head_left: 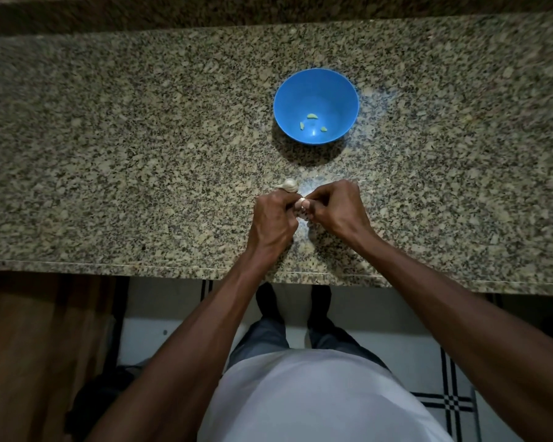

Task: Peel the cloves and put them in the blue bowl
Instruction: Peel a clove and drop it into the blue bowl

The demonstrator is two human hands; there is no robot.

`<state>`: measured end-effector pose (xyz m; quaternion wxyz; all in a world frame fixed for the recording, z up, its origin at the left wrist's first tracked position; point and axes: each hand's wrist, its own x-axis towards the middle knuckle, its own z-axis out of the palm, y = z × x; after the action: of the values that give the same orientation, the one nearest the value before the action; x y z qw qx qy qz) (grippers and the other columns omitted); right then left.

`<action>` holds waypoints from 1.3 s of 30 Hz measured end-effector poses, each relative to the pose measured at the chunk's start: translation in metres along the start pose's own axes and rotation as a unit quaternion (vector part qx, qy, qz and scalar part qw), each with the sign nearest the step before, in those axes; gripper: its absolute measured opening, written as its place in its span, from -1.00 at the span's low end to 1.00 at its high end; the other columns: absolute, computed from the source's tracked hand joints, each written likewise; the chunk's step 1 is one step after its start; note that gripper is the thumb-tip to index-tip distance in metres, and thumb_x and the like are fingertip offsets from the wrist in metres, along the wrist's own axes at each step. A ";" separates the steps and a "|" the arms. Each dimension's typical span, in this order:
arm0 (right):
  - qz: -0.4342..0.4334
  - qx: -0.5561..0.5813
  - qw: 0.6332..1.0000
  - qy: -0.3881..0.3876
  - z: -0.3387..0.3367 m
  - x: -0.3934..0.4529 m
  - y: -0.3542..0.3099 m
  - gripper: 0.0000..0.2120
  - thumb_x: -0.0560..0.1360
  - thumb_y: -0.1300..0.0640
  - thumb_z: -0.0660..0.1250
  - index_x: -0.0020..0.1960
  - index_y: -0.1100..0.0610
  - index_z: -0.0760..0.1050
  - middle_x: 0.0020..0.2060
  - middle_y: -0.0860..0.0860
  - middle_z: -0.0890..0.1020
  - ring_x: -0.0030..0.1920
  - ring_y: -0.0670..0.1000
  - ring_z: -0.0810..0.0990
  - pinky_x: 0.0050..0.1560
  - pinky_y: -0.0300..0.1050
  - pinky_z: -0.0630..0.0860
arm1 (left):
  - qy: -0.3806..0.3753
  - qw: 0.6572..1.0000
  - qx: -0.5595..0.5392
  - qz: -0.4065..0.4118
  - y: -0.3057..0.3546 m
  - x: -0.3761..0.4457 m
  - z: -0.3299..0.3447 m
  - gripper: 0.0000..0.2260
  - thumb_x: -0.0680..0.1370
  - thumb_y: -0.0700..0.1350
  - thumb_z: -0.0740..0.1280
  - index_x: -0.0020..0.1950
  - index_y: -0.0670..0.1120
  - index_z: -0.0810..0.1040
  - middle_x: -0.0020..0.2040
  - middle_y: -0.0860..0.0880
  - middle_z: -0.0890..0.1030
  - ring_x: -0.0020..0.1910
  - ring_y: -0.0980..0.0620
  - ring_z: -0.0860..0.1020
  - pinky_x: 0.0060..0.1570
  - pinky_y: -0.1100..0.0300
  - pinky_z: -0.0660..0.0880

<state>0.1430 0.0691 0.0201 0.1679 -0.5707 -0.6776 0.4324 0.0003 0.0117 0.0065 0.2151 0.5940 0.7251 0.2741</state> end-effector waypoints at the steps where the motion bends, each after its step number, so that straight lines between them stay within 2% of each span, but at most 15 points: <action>1: -0.014 -0.012 1.000 0.003 0.001 0.000 0.000 -0.85 0.51 0.11 0.56 0.01 0.17 0.76 -0.23 0.05 0.77 -0.34 -0.07 0.71 -0.30 -0.01 0.71 | -0.009 1.000 0.016 -0.003 -0.001 0.001 0.000 -0.80 0.56 -0.36 0.38 -0.13 -0.13 0.74 -0.31 -0.02 0.64 -0.41 0.18 0.50 -0.43 0.38 0.40; 4: -0.059 -0.069 0.996 0.009 0.004 0.001 0.000 -0.93 0.54 0.20 0.50 0.00 0.16 0.76 -0.26 0.07 0.75 -0.37 -0.06 0.67 -0.34 0.00 0.68 | -0.034 0.998 0.044 -0.004 -0.003 0.003 0.000 -0.79 0.56 -0.38 0.36 -0.07 -0.13 0.73 -0.26 0.01 0.62 -0.37 0.18 0.51 -0.41 0.43 0.39; 6: -0.089 -0.107 0.990 0.008 0.005 0.002 0.001 -0.93 0.55 0.22 0.48 -0.06 0.14 0.76 -0.32 0.07 0.72 -0.39 -0.03 0.64 -0.36 0.02 0.65 | -0.048 0.998 0.046 -0.001 -0.004 0.004 -0.001 -0.78 0.56 -0.39 0.35 0.00 -0.15 0.74 -0.19 -0.03 0.66 -0.31 0.13 0.55 -0.36 0.35 0.51; 8: -0.110 -0.135 0.985 0.003 0.006 0.004 0.003 -0.89 0.55 0.22 0.47 -0.14 0.14 0.73 -0.37 0.06 0.68 -0.41 -0.02 0.60 -0.37 0.03 0.61 | -0.056 0.998 0.034 -0.012 -0.002 0.005 -0.005 -0.78 0.57 -0.39 0.34 0.03 -0.18 0.74 -0.16 -0.07 0.68 -0.31 0.12 0.56 -0.36 0.29 0.54; 11: -0.135 -0.163 0.977 -0.002 0.007 0.005 0.004 -0.87 0.53 0.23 0.47 -0.20 0.14 0.68 -0.39 0.06 0.64 -0.40 0.01 0.57 -0.38 0.06 0.57 | -0.079 0.996 0.008 -0.041 -0.002 0.005 -0.009 -0.77 0.58 -0.37 0.32 0.11 -0.21 0.73 -0.12 -0.11 0.72 -0.36 0.21 0.52 -0.43 0.39 0.47; 13: -0.147 -0.172 0.974 -0.002 0.006 0.002 0.003 -0.89 0.50 0.27 0.47 -0.19 0.16 0.68 -0.37 0.08 0.65 -0.38 0.05 0.58 -0.36 0.06 0.57 | -0.085 0.993 -0.022 -0.082 -0.005 0.006 -0.011 -0.80 0.60 -0.29 0.37 0.19 -0.19 0.70 -0.05 -0.09 0.74 -0.35 0.24 0.54 -0.41 0.45 0.46; 16: -0.150 -0.150 0.977 0.007 0.005 0.001 0.003 -0.89 0.49 0.32 0.46 -0.15 0.16 0.72 -0.35 0.07 0.67 -0.37 0.03 0.59 -0.34 -0.01 0.56 | -0.079 0.985 -0.079 -0.133 -0.011 0.010 -0.013 -0.82 0.57 -0.10 0.48 0.14 -0.12 0.74 -0.10 -0.01 0.76 -0.22 0.11 0.68 -0.17 0.07 0.69; 18: -0.149 -0.134 0.980 0.012 0.003 0.001 0.003 -0.87 0.51 0.33 0.45 -0.13 0.15 0.73 -0.34 0.05 0.68 -0.36 -0.01 0.59 -0.33 -0.01 0.59 | -0.085 0.979 -0.104 -0.151 -0.012 0.011 -0.014 -0.79 0.55 -0.07 0.51 0.14 -0.13 0.74 -0.07 -0.01 0.76 -0.14 0.12 0.70 -0.06 0.02 0.70; 24: -0.103 -0.050 0.993 0.005 -0.004 -0.002 0.000 -0.86 0.57 0.29 0.41 -0.02 0.17 0.75 -0.25 0.04 0.73 -0.29 -0.05 0.66 -0.27 -0.10 0.64 | -0.060 0.952 -0.243 -0.176 -0.011 0.006 -0.017 -0.77 0.54 -0.09 0.53 0.13 -0.17 0.73 -0.06 -0.06 0.76 -0.08 0.02 0.74 0.05 -0.04 0.69; 27: -0.052 -0.012 0.998 -0.018 -0.007 -0.004 0.006 -0.85 0.60 0.22 0.39 0.00 0.15 0.76 -0.26 -0.01 0.74 -0.27 -0.03 0.71 -0.21 -0.04 0.69 | -0.051 0.944 -0.275 -0.175 -0.011 0.002 -0.016 -0.82 0.57 -0.11 0.50 0.12 -0.16 0.74 -0.08 -0.06 0.76 -0.09 -0.01 0.74 0.07 -0.08 0.68; 29: -0.022 0.008 0.999 -0.033 -0.008 -0.004 0.011 -0.83 0.62 0.27 0.36 0.07 0.19 0.74 -0.24 0.01 0.75 -0.22 -0.01 0.74 -0.14 0.00 0.72 | -0.044 0.940 -0.286 -0.182 -0.012 0.001 -0.015 -0.85 0.58 -0.10 0.49 0.07 -0.15 0.75 -0.13 -0.06 0.76 -0.10 -0.04 0.74 0.06 -0.10 0.68; 33: -0.060 -0.057 0.996 -0.045 -0.009 -0.003 0.015 -0.79 0.60 0.34 0.36 0.19 0.25 0.70 -0.03 0.14 0.77 -0.12 0.06 0.73 -0.05 0.09 0.70 | -0.046 0.928 -0.309 -0.203 -0.012 -0.001 -0.014 -0.84 0.57 -0.11 0.50 0.08 -0.16 0.75 -0.11 -0.07 0.76 -0.07 -0.02 0.74 0.08 -0.05 0.68; 35: -0.051 -0.049 0.997 -0.032 -0.010 -0.001 0.012 -0.77 0.60 0.29 0.39 0.22 0.21 0.70 0.04 0.13 0.76 -0.10 0.02 0.73 -0.07 0.01 0.71 | -0.043 0.926 -0.318 -0.199 -0.012 -0.002 -0.014 -0.80 0.54 -0.12 0.53 0.13 -0.17 0.74 -0.05 -0.06 0.77 -0.04 0.00 0.74 0.08 0.01 0.68; 37: -0.012 0.004 1.000 -0.005 -0.011 0.002 0.010 -0.81 0.59 0.25 0.41 0.17 0.18 0.72 -0.01 0.08 0.77 -0.12 -0.03 0.75 -0.12 -0.16 0.68 | -0.036 0.926 -0.323 -0.193 -0.011 -0.003 -0.014 -0.78 0.53 -0.15 0.54 0.14 -0.18 0.74 0.00 -0.05 0.76 -0.02 0.03 0.74 0.08 0.05 0.68; 39: 0.023 0.079 0.997 0.009 -0.012 0.004 0.010 -0.85 0.57 0.14 0.48 0.10 0.15 0.74 -0.10 0.02 0.78 -0.14 -0.07 0.75 -0.08 -0.17 0.68 | -0.029 0.926 -0.329 -0.183 -0.010 -0.003 -0.015 -0.78 0.51 -0.16 0.56 0.14 -0.19 0.74 0.02 -0.06 0.76 0.01 0.03 0.74 0.08 0.05 0.68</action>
<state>0.1566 0.0772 0.0180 0.2087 -0.5754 -0.6263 0.4828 -0.0161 0.0055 0.0107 0.4661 0.3545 0.6838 0.4353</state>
